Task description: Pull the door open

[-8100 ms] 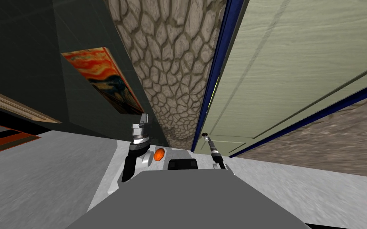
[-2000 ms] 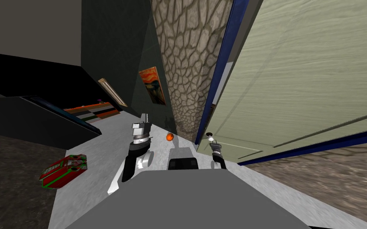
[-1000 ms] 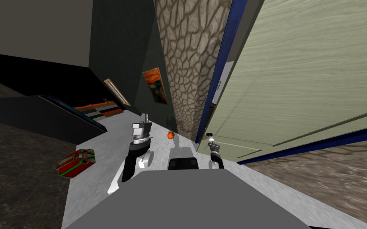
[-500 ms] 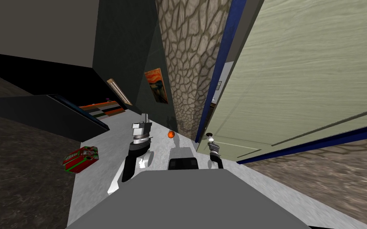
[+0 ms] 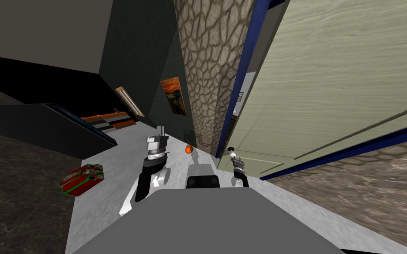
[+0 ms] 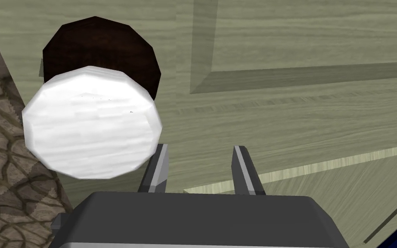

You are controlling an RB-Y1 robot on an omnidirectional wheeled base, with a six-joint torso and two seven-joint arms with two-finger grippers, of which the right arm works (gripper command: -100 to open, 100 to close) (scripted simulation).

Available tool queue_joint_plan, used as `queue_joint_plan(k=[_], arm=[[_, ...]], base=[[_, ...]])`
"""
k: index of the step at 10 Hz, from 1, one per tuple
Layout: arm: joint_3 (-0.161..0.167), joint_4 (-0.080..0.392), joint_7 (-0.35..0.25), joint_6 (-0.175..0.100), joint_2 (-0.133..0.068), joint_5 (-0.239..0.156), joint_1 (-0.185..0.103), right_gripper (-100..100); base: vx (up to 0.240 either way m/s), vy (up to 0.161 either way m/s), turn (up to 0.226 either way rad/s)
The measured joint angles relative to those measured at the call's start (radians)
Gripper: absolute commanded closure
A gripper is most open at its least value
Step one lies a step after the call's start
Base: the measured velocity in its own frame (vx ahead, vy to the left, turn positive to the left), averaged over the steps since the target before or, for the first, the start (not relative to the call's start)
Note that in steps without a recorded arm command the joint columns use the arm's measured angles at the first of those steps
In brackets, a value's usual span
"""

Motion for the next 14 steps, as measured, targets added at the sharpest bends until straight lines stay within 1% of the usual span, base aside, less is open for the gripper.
queue_joint_plan(k=[1,2,3,4,5,6,7,8,9,10,11,12,14], arm=[[-0.002,-0.009,0.001,0.009,-0.002,-0.002,0.003,-100],[-0.005,-0.018,0.010,0.016,0.004,-0.003,0.004,-100],[-0.007,-0.037,0.016,0.030,0.004,-0.005,0.012,-100],[-0.016,-0.048,0.027,0.060,0.003,-0.012,-0.001,-100],[-0.023,-0.071,0.031,0.091,-0.006,-0.018,-0.001,-100],[-0.028,-0.089,0.035,0.108,-0.006,-0.021,0.005,-100],[-0.030,-0.085,0.041,0.113,-0.001,-0.021,-0.003,-100],[-0.028,-0.069,0.039,0.107,-0.001,-0.020,-0.012,-100],[-0.028,-0.072,0.038,0.113,0.000,-0.022,-0.014,-100],[-0.032,-0.083,0.045,0.126,0.002,-0.024,-0.014,-100],[-0.031,-0.068,0.040,0.123,-0.003,-0.024,-0.023,-100],[-0.035,-0.061,0.038,0.123,-0.008,-0.026,-0.020,100],[-0.033,-0.065,0.040,0.125,-0.006,-0.025,-0.021,100]], base=[[0.000,0.000,0.000],[0.000,0.000,0.000],[-0.007,0.027,-0.063],[-0.016,0.054,-0.051],[-0.005,0.039,-0.033],[0.003,0.006,0.002],[0.003,-0.005,0.036],[0.003,0.013,-0.035],[-0.004,0.017,-0.037],[-0.010,0.008,0.001],[-0.001,-0.021,-0.041],[0.006,-0.018,0.010],[0.000,0.008,0.001]])
